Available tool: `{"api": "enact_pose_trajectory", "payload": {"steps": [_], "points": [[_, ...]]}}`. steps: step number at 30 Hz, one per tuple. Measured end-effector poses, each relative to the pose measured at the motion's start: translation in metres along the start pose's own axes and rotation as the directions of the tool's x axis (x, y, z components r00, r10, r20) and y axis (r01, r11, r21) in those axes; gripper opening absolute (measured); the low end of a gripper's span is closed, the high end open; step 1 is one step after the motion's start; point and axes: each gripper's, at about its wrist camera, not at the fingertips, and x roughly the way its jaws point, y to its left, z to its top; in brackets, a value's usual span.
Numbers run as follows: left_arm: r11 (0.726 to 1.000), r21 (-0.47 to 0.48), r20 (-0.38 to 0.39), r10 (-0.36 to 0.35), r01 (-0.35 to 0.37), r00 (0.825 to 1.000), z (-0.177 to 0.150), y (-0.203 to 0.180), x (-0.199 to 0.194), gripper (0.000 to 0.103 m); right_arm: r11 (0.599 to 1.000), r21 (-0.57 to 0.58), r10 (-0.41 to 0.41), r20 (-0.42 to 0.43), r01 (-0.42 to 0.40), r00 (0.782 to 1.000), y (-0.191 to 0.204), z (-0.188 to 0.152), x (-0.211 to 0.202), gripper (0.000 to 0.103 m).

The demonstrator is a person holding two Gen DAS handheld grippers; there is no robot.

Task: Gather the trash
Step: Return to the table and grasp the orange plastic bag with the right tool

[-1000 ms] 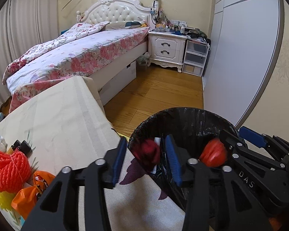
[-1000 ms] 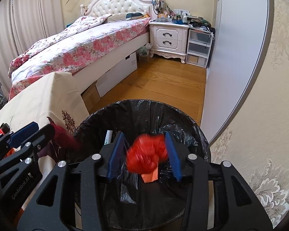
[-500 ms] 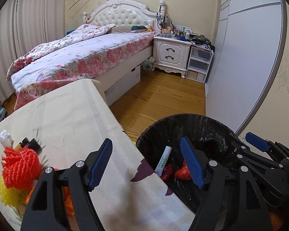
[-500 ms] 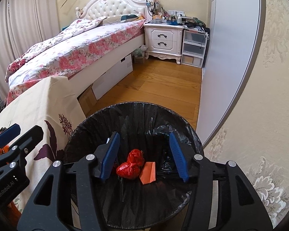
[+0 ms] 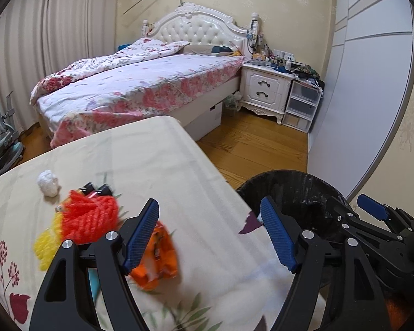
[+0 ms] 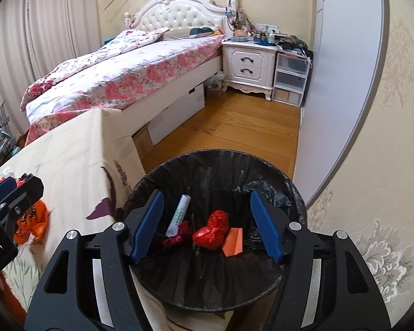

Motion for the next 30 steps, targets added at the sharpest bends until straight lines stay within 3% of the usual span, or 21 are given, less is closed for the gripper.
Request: {"api": "enact_pose_trajectory", "payload": {"steps": [16, 30], "points": [[0.980, -0.134, 0.033, 0.152, -0.147, 0.988, -0.023, 0.095, -0.055, 0.074, 0.983, -0.127, 0.134, 0.009, -0.132, 0.991, 0.087, -0.003, -0.025, 0.065], [0.912, -0.273, -0.034, 0.308, -0.305, 0.951, -0.060, 0.194, -0.072, 0.074, 0.944, -0.243, 0.231, 0.002, -0.223, 0.973, 0.165, -0.009, -0.043, 0.066]]}}
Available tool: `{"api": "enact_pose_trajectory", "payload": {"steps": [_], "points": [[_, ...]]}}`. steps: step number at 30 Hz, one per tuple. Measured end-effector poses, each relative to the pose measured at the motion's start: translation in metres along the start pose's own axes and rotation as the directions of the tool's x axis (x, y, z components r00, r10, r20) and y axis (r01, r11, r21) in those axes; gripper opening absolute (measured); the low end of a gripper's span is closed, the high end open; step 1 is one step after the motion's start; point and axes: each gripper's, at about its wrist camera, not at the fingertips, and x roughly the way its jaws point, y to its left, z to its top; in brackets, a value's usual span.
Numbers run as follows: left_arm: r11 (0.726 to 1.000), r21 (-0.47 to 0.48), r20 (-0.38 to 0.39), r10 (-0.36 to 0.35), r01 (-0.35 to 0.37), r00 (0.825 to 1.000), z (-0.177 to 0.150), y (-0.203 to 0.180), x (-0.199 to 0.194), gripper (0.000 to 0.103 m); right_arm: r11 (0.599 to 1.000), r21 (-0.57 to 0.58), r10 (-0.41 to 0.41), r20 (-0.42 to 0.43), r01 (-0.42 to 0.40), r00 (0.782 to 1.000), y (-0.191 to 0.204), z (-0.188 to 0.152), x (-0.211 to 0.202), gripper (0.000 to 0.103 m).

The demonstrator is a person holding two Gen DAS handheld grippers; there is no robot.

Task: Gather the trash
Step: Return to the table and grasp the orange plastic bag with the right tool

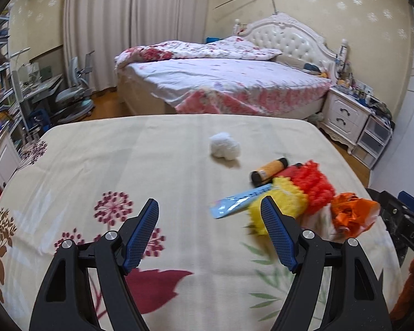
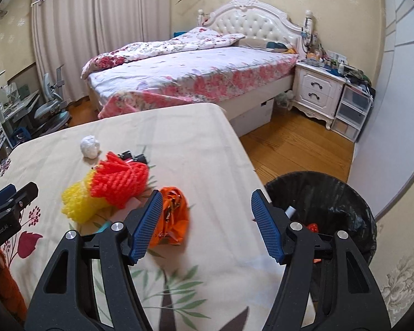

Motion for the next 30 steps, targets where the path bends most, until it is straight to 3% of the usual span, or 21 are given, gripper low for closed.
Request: {"api": "enact_pose_trajectory", "payload": {"steps": [3, 20, 30], "points": [[1.000, -0.020, -0.006, 0.014, -0.014, 1.000, -0.001, 0.012, 0.002, 0.074, 1.000, -0.023, 0.010, -0.004, -0.010, 1.000, 0.013, 0.000, 0.003, 0.073], [0.999, -0.047, -0.038, 0.001, -0.003, 0.999, -0.013, 0.037, 0.012, 0.074, 0.996, -0.075, 0.043, -0.091, -0.050, 0.995, 0.049, -0.010, 0.031, 0.073], [0.999, -0.035, -0.057, -0.028, 0.026, 0.998, -0.014, 0.027, 0.016, 0.074, 0.995, -0.068, 0.062, -0.141, -0.072, 0.988, 0.052, -0.019, 0.047, 0.071]]}}
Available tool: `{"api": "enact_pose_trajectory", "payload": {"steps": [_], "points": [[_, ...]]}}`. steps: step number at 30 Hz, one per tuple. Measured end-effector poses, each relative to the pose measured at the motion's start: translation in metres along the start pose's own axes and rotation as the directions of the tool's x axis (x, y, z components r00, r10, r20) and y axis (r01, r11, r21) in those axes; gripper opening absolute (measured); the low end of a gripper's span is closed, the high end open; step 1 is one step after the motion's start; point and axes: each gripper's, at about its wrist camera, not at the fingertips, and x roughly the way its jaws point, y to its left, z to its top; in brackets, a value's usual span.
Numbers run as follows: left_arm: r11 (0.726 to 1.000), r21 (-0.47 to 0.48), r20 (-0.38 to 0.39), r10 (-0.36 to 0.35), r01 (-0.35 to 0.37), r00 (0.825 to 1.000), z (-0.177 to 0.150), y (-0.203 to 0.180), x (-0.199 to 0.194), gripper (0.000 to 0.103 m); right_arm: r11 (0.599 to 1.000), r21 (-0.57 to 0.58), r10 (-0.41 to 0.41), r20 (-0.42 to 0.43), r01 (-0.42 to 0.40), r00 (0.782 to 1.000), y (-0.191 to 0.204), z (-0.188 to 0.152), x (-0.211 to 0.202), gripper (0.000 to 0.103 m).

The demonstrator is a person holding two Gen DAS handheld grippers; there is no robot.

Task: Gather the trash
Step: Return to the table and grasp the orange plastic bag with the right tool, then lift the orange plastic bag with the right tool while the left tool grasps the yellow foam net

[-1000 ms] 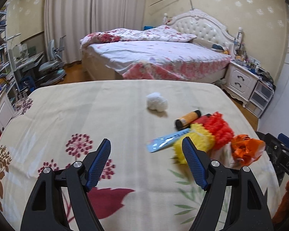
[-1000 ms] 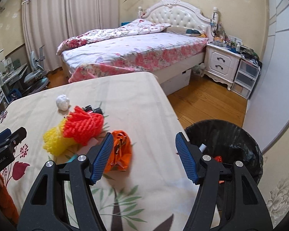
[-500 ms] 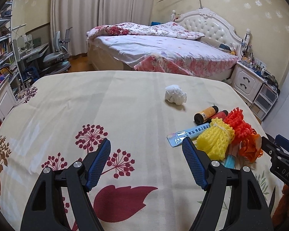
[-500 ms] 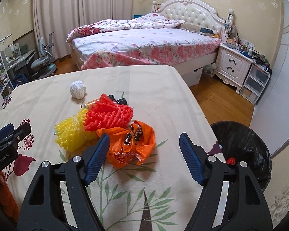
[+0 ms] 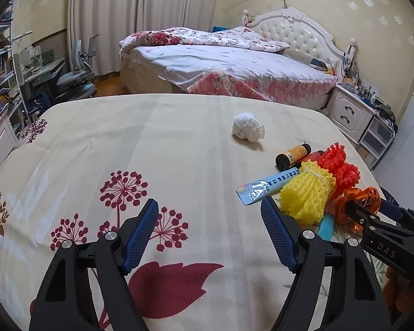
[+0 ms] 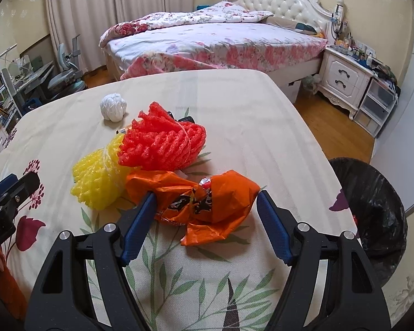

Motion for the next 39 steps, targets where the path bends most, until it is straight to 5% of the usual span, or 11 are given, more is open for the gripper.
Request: {"api": "enact_pose_trajectory", "payload": {"steps": [9, 24, 36, 39], "points": [[0.998, 0.035, -0.006, -0.043, 0.043, 0.999, -0.002, -0.022, 0.001, 0.074, 1.000, -0.003, -0.002, 0.003, 0.002, 1.000, -0.004, -0.004, -0.006, 0.062], [0.989, 0.114, -0.029, -0.093, 0.096, 0.995, -0.002, -0.064, 0.013, 0.075, 0.989, 0.068, -0.131, 0.031, 0.128, 0.991, -0.062, -0.008, -0.016, 0.060], [0.982, 0.159, -0.068, -0.089, 0.099, 0.994, 0.003, -0.086, 0.040, 0.076, 0.990, 0.092, -0.107, 0.031, 0.103, 0.994, -0.071, -0.011, -0.013, 0.060], [0.978, 0.172, -0.076, -0.107, 0.118, 0.991, 0.001, -0.088, 0.040, 0.061, 0.991, 0.094, -0.102, 0.032, 0.098, 0.994, -0.073, -0.011, -0.014, 0.060]]}}
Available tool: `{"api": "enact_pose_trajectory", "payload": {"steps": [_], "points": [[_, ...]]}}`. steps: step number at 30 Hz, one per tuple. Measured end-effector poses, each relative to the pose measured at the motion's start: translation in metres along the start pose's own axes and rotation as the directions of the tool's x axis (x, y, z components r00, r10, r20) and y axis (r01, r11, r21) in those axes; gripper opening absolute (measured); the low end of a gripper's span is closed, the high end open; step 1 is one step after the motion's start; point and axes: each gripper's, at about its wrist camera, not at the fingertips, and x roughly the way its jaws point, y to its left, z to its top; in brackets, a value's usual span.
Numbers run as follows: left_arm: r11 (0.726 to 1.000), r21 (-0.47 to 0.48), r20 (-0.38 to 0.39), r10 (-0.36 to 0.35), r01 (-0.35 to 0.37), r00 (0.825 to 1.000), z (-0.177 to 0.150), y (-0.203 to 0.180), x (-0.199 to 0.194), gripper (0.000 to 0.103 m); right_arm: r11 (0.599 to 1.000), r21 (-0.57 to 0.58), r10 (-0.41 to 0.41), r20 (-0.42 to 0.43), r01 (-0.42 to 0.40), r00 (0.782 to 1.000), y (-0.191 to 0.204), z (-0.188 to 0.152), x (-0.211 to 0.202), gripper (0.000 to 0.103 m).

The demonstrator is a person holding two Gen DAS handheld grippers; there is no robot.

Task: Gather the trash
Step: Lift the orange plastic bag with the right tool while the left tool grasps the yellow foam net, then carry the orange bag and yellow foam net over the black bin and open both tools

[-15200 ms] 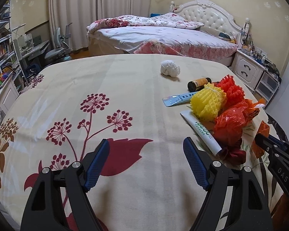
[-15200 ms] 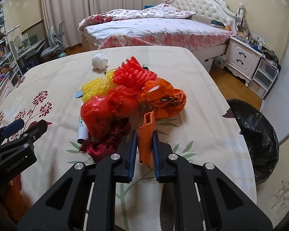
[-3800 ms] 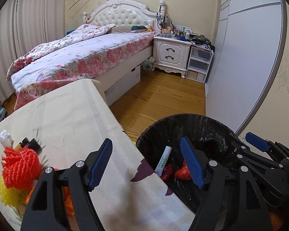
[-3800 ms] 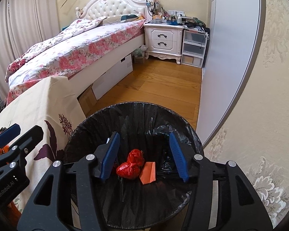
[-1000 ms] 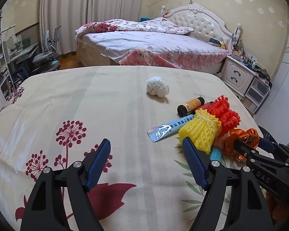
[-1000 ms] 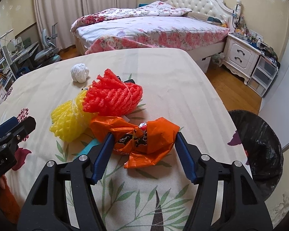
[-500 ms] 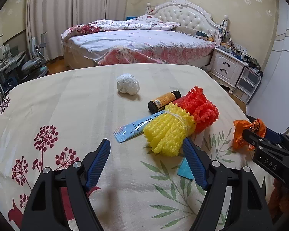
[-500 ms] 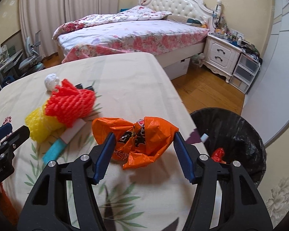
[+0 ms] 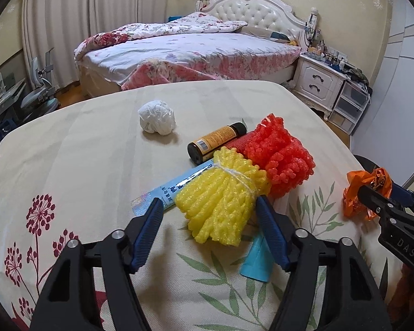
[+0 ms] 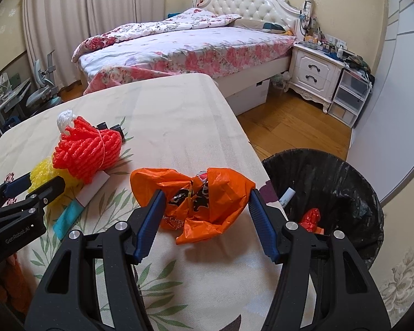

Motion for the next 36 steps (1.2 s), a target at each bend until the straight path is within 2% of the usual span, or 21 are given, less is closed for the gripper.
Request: {"api": "enact_pose_trajectory", "payload": {"steps": [1, 7, 25, 36], "points": [[1.000, 0.008, 0.000, -0.002, 0.002, 1.000, -0.001, -0.002, 0.000, 0.055, 1.000, -0.001, 0.000, 0.000, 0.000, 1.000, 0.000, 0.000, 0.000, 0.060], [1.000, 0.024, 0.009, -0.005, 0.005, 1.000, -0.004, -0.006, -0.004, 0.046, 1.000, 0.001, 0.000, 0.000, 0.000, 1.000, 0.000, 0.000, 0.000, 0.060], [0.999, -0.036, 0.068, 0.020, -0.017, 0.997, -0.018, 0.007, -0.046, 0.045, 1.000, 0.002, -0.005, 0.033, 0.005, 0.999, 0.000, -0.003, -0.022, 0.060], [0.999, -0.035, 0.135, -0.003, 0.008, 0.991, -0.021, -0.012, -0.079, 0.045, 1.000, 0.018, -0.017, 0.074, 0.015, 0.997, -0.011, -0.009, -0.047, 0.060]]}}
